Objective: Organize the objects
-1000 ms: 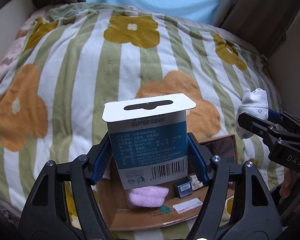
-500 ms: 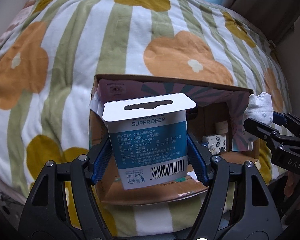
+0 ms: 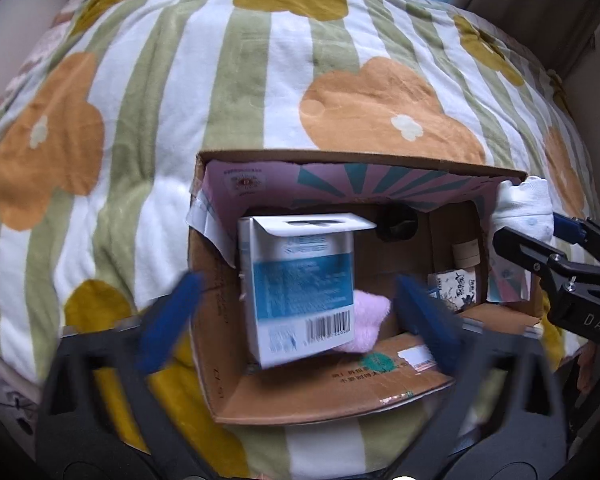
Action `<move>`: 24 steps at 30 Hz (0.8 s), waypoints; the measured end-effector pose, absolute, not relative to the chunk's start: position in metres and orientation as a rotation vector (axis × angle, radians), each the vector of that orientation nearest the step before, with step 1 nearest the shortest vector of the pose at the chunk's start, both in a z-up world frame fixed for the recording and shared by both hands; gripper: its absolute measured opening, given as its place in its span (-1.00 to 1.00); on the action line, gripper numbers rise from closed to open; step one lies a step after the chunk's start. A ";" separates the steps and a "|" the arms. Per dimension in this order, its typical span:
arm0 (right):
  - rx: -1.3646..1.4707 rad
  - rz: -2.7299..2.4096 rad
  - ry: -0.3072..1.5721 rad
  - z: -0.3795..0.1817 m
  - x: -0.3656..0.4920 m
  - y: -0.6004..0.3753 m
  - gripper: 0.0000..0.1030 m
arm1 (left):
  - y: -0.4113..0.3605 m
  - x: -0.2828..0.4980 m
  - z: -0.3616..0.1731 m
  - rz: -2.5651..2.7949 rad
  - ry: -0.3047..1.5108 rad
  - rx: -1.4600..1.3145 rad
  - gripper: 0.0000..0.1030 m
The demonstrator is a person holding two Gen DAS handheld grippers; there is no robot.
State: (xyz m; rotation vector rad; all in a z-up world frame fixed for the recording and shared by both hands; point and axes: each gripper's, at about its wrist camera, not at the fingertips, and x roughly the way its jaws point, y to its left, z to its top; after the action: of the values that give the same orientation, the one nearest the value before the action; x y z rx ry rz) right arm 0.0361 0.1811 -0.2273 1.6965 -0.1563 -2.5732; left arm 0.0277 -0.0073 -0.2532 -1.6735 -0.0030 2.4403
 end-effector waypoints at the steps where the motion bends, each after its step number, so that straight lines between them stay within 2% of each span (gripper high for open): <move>1: 1.687 -2.581 -0.181 -0.227 0.036 0.184 0.41 | -0.006 0.028 -0.251 2.449 0.014 -1.652 1.00; 3: 1.710 -2.575 -0.211 -0.228 0.034 0.189 0.84 | -0.006 0.029 -0.248 2.451 0.017 -1.630 1.00; 5: 1.720 -2.618 -0.188 -0.228 0.035 0.193 0.98 | -0.006 0.030 -0.249 2.451 0.013 -1.628 1.00; 24: 1.715 -2.667 -0.250 -0.220 0.041 0.197 0.98 | -0.002 0.038 -0.234 2.458 0.024 -1.606 1.00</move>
State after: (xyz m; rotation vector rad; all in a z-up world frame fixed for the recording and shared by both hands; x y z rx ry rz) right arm 0.0411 0.1970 -0.2197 1.7152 -0.2498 -2.6675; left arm 0.0385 -0.0024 -0.2336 -1.6064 0.0237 2.4582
